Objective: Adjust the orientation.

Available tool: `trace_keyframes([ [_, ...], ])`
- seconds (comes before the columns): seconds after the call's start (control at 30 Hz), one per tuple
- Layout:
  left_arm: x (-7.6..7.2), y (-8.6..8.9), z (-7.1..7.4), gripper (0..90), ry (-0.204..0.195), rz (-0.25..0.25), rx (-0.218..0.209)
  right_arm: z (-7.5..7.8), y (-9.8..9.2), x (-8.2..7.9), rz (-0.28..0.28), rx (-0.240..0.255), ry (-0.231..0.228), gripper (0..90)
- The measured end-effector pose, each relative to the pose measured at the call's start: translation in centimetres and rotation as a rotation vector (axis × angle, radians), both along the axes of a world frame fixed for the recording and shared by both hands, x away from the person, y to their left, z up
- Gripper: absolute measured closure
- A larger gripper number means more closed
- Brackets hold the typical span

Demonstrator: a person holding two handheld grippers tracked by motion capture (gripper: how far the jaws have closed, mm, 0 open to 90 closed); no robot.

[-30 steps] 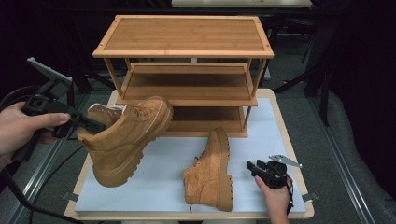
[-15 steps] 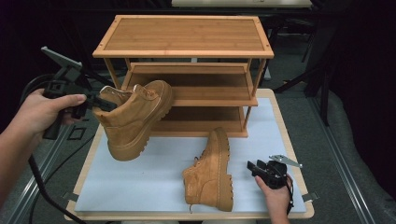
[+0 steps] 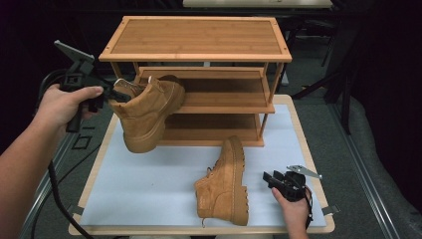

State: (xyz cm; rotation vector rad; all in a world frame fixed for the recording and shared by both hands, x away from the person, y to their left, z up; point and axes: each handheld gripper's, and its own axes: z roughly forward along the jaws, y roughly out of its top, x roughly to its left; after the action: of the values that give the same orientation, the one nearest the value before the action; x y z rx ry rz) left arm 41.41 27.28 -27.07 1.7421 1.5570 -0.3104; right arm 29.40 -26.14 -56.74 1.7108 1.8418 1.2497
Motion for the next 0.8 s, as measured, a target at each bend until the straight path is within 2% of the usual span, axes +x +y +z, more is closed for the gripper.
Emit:
trace_keyframes([
  [0.17, 1.0, -0.2, -0.3, 79.8, -0.007, 0.032, -0.013, 0.0, -0.1, 0.0, -0.004, 0.003, -0.006, 50.8],
  [0.27, 1.4, -0.5, -0.3, 79.8, -0.025, 0.06, -0.022, 0.0, -0.1, 0.0, -0.008, 0.007, -0.01, 50.8],
  [0.4, 2.1, -1.4, -0.5, 79.9, -0.051, 0.102, -0.041, 0.0, -0.2, 0.0, -0.013, 0.016, -0.022, 50.8],
  [0.47, 2.3, -2.0, -0.7, 79.8, -0.066, 0.109, -0.039, 0.0, -0.3, 0.0, -0.015, 0.022, -0.024, 50.8],
  [0.5, 2.5, -2.2, -0.9, 79.8, -0.076, 0.096, -0.032, 0.0, -0.3, 0.0, -0.016, 0.025, -0.022, 50.8],
  [0.57, 2.7, -3.0, -1.2, 79.7, -0.078, 0.107, -0.027, 0.1, -0.4, 0.0, -0.017, 0.021, -0.015, 50.8],
  [0.6, 2.8, -3.3, -1.4, 79.6, -0.088, 0.117, -0.009, 0.1, -0.4, 0.0, -0.017, 0.021, -0.015, 50.8],
  [0.7, 2.8, -3.7, -1.7, 79.2, -0.113, 0.151, -0.016, 0.0, -0.5, 0.1, -0.016, 0.026, -0.022, 50.8],
  [0.77, 2.6, -4.0, -2.1, 78.5, -0.12, 0.138, -0.026, 0.0, -0.5, 0.1, -0.014, 0.03, -0.022, 50.8],
  [0.8, 2.3, -4.5, -2.2, 78.1, -0.126, 0.133, -0.018, 0.0, -0.4, 0.1, -0.012, 0.033, -0.02, 50.8],
])
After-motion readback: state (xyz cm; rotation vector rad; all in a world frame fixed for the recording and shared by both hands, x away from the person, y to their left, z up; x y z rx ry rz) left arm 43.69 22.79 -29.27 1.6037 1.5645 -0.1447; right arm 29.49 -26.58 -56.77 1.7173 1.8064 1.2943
